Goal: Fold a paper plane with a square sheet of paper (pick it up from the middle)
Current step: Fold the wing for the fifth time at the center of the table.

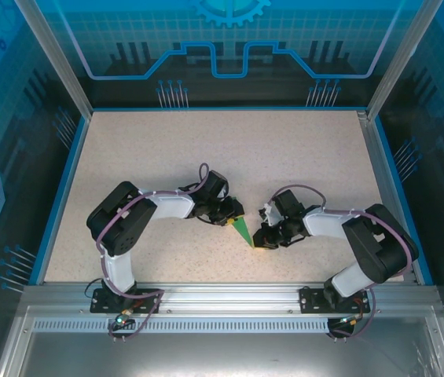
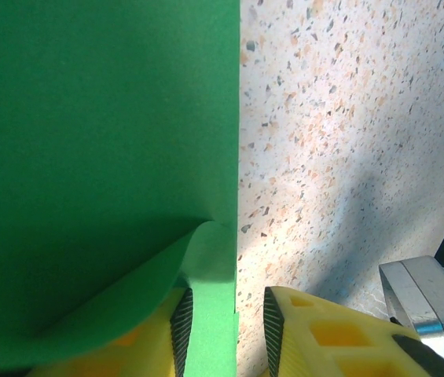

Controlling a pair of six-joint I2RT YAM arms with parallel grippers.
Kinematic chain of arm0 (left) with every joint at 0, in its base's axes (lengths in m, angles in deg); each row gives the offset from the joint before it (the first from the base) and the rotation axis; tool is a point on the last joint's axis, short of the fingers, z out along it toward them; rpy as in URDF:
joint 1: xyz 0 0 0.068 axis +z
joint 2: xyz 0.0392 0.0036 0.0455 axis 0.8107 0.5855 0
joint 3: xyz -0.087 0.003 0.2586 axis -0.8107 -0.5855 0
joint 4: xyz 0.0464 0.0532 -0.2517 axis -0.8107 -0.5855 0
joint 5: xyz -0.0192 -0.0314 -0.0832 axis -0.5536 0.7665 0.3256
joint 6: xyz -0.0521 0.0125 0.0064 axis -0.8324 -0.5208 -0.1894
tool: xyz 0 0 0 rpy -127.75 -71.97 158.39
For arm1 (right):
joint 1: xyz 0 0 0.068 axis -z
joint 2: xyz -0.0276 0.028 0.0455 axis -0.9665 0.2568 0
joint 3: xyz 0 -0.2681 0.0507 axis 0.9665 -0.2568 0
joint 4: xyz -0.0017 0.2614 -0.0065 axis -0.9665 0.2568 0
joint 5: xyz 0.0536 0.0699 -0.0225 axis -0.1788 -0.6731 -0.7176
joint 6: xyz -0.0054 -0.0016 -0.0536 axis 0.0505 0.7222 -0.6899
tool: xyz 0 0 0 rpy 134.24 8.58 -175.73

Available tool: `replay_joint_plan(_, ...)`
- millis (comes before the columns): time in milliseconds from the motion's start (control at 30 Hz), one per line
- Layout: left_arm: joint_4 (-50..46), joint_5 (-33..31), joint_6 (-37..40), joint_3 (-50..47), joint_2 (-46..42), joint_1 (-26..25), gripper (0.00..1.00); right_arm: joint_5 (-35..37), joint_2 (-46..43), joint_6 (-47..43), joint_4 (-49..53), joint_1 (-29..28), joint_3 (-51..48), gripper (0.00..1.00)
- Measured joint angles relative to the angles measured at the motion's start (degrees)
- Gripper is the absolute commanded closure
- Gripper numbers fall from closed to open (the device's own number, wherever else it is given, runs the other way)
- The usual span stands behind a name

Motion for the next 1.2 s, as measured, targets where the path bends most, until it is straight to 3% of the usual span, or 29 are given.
replay_joint_plan(433,-0.7,0.0,0.0,0.4,0.1,0.0,0.66,3.3,0.2,-0.7,5.1,-1.2,2.8,0.87)
replay_joint_plan(600,-0.8,0.0,0.0,0.5,0.1,0.0,0.66,7.8,-5.8,-0.7,13.3,-1.2,2.5,0.80)
replay_joint_plan(700,-0.9,0.0,0.0,0.5,0.1,0.0,0.66,8.8,-10.5,-0.6,15.1,-1.1,2.5,0.82)
replay_joint_plan(900,-2.2,0.0,0.4,1.4,0.5,0.0,0.66,3.6,-11.1,2.3,8.3,-1.1,3.0,0.90)
replay_joint_plan(1200,-3.8,0.0,1.3,2.9,1.2,0.1,0.66,-2.9,-1.7,8.3,-4.0,-1.3,3.8,0.93)
